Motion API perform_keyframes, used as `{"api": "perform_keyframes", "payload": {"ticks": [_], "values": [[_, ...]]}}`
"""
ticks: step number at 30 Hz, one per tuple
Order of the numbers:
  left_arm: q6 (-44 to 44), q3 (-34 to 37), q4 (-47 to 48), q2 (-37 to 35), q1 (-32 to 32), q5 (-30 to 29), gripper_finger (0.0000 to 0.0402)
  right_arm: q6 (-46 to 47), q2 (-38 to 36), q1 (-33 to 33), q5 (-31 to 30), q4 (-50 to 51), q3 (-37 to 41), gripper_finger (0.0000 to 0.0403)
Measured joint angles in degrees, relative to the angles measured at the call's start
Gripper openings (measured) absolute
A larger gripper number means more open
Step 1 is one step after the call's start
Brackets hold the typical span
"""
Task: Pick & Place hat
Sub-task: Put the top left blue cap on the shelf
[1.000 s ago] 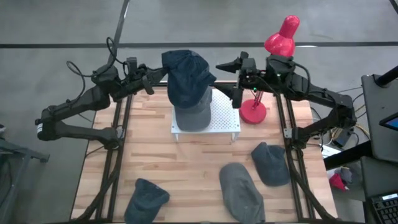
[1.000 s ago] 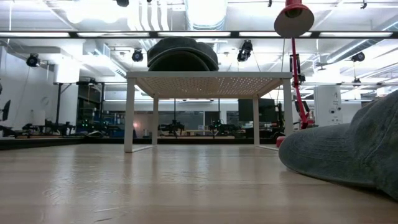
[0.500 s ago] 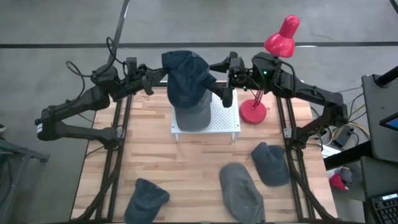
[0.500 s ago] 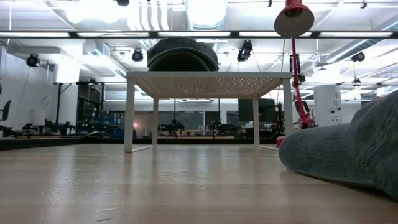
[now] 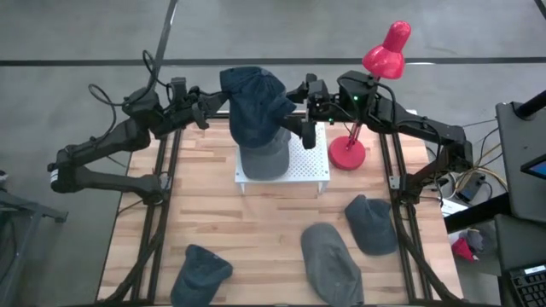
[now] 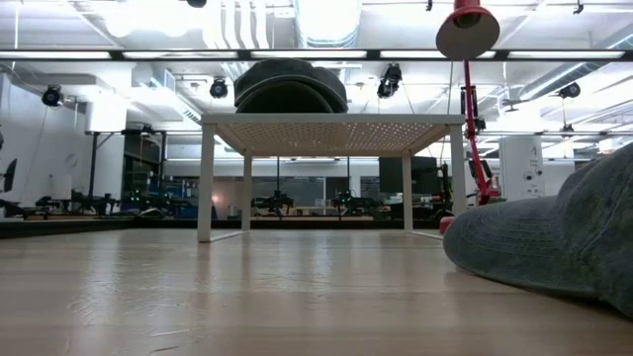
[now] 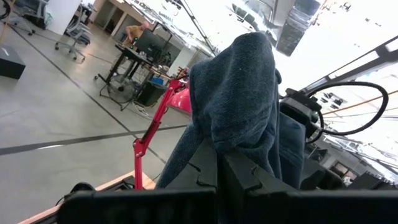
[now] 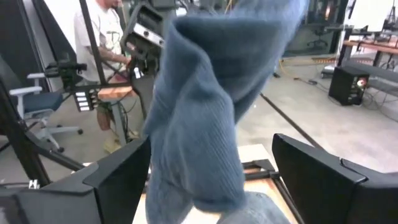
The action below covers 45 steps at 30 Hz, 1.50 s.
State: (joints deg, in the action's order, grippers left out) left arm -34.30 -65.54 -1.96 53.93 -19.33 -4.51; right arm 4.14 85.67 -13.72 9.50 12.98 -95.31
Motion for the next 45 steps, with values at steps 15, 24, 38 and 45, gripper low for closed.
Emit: {"api": "perform_keyframes", "payload": {"ticks": [15,24,38,45], "values": [[-0.03,0.0,-2.46,1.77,0.0,0.02,0.0,-0.24,-0.02,0.02,0.05,-2.7,0.0,0.0262],[0.0,0.0,-4.08,1.79,0.0,0.02,0.0,-0.24,-0.02,0.04,-0.41,-2.86,0.02,0.0228],[1.31,0.07,-5.5,1.79,0.0,0.02,0.0,0.41,-0.02,0.07,-0.44,-2.96,0.04,0.0237],[1.33,0.07,-5.46,1.79,-0.01,0.01,0.0,0.4,-0.04,0.07,-0.44,-2.96,0.04,0.0245]]}}
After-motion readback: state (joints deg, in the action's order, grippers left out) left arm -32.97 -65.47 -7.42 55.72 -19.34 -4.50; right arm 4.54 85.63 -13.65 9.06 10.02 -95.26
